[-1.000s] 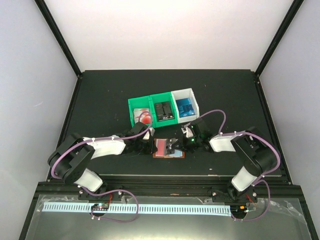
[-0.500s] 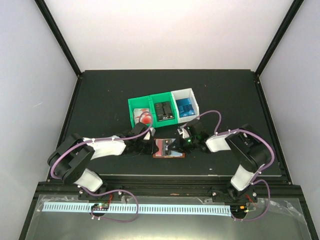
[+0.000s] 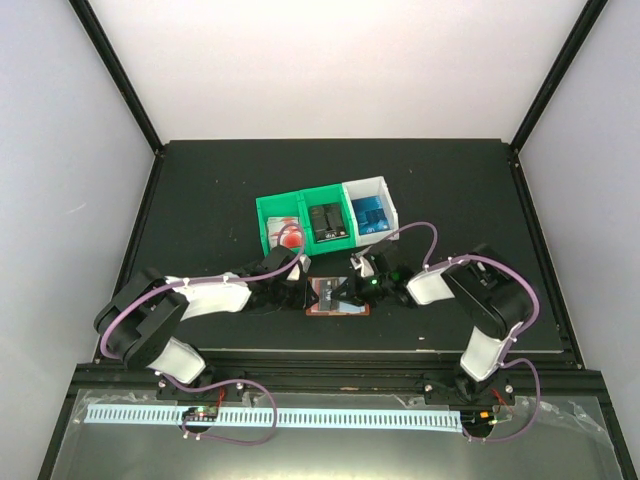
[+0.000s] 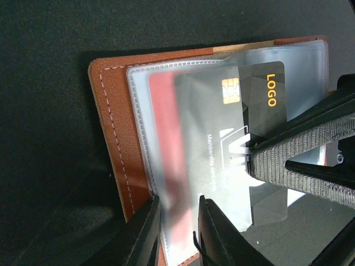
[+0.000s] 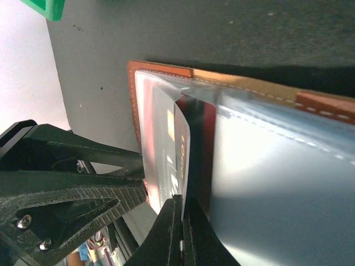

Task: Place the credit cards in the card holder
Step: Insert the credit card into the card holder.

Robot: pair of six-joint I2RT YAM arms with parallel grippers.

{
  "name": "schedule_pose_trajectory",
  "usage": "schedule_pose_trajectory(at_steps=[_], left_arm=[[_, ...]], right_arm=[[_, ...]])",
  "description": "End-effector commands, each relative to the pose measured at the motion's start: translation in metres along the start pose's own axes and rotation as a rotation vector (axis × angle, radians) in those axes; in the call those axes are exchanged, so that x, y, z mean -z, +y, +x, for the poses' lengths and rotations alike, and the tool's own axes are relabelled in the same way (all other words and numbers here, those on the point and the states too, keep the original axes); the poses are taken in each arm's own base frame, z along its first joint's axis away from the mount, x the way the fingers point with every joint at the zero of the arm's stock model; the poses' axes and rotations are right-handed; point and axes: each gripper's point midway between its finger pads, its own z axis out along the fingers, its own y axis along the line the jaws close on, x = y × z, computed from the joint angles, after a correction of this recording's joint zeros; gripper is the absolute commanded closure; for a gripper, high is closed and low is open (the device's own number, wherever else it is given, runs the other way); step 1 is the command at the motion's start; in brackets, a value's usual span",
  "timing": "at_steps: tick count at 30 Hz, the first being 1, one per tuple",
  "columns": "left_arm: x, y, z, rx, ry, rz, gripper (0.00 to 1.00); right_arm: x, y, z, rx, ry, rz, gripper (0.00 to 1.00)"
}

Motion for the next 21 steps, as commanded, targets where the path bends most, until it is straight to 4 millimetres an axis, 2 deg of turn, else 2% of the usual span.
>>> schedule_pose_trajectory(at_steps=[1, 5, 8, 15, 21], left_arm=[[-0.008, 0.033, 0.021, 0.030, 0.042, -0.118, 0.78], [-0.007, 0.033, 0.021, 0.030, 0.039, -0.116, 0.77], [-0.005, 0.029, 0.019, 0.027, 0.032, -0.104, 0.76], [0.008, 0.009, 0.009, 0.002, -0.001, -0.038, 0.70], [0.014, -0.002, 0.002, -0.002, 0.001, -0.023, 0.69]], right_arm=[[-0.009, -0.013, 0.001, -0.031, -0.024, 0.051, 0.98], [-0.012, -0.012, 0.003, -0.027, -0.009, 0.049, 0.94], [-0.005, -0.011, 0.003, -0.020, -0.029, 0.068, 0.87], [0.023, -0.009, -0.006, 0.036, -0.116, 0.206, 0.54], [0.019, -0.013, -0.003, 0.052, -0.105, 0.288, 0.51]])
